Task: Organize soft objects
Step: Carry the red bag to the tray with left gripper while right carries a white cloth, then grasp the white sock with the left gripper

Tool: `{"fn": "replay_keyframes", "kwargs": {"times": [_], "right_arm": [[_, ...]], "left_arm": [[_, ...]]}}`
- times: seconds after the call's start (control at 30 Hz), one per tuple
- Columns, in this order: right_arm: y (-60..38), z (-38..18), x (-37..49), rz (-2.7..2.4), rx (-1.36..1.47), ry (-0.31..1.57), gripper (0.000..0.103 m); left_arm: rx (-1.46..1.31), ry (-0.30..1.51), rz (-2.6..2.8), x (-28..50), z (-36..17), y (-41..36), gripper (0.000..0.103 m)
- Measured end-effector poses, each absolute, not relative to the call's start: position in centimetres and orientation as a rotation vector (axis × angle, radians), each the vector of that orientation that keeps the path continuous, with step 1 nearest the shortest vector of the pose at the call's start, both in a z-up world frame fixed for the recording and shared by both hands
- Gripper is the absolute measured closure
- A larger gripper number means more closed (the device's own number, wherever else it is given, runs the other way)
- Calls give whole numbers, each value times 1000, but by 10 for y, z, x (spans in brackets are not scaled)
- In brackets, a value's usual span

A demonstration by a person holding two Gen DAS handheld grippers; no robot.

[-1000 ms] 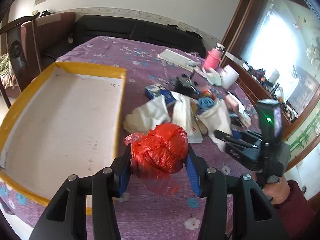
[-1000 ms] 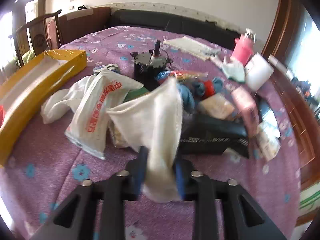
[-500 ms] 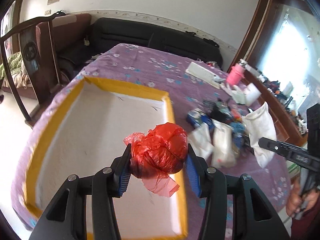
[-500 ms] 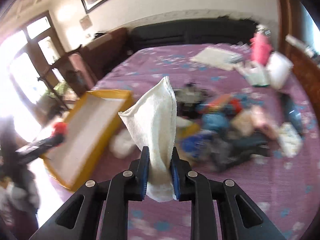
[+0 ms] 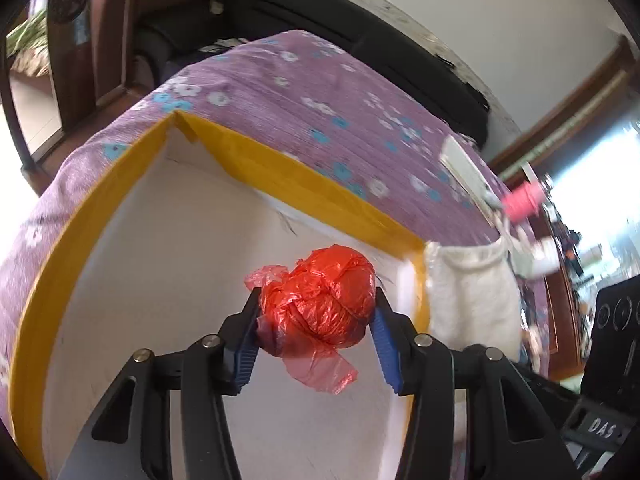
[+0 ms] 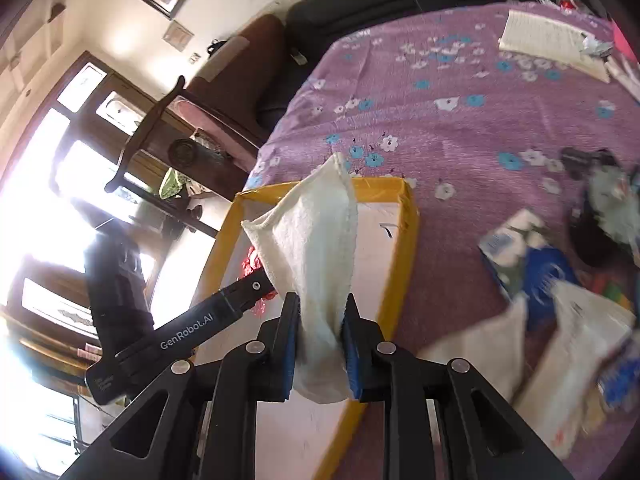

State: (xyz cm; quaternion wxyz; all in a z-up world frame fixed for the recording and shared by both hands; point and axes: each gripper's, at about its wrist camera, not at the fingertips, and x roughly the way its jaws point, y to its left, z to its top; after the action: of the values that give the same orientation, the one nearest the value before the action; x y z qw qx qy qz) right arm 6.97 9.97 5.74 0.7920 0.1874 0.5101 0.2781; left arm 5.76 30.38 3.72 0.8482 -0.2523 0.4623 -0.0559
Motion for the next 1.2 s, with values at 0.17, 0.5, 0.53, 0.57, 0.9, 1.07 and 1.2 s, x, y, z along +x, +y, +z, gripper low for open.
{"fn": "replay_keyframes", "kwargs": {"times": [0.17,0.5,0.53,0.57,0.9,1.07,1.2], "right_arm": [[115,42,86,556,353,1110,75],[101,61,75,563,275,1013,41],[90,67,68,554,260,988,39],[82,71,65,543,251,972,36],[-57,66,2,360,308,906,30],[-115,50,-30,295,374,906,30],[-154,44,-54,263,420,893,29]], "left_arm": [[-557,965,-132,57,38,311,40],[-577,902,-131,31,61,318,32],[-572,895,-137,27,64,317,32],[-564,887,-146,21,69,313,31],[-239,889,-370,-24,96,188,26],[-109,982,-414,-17,71,127,25],[-12,1051,-323,4,42,113,26]]}}
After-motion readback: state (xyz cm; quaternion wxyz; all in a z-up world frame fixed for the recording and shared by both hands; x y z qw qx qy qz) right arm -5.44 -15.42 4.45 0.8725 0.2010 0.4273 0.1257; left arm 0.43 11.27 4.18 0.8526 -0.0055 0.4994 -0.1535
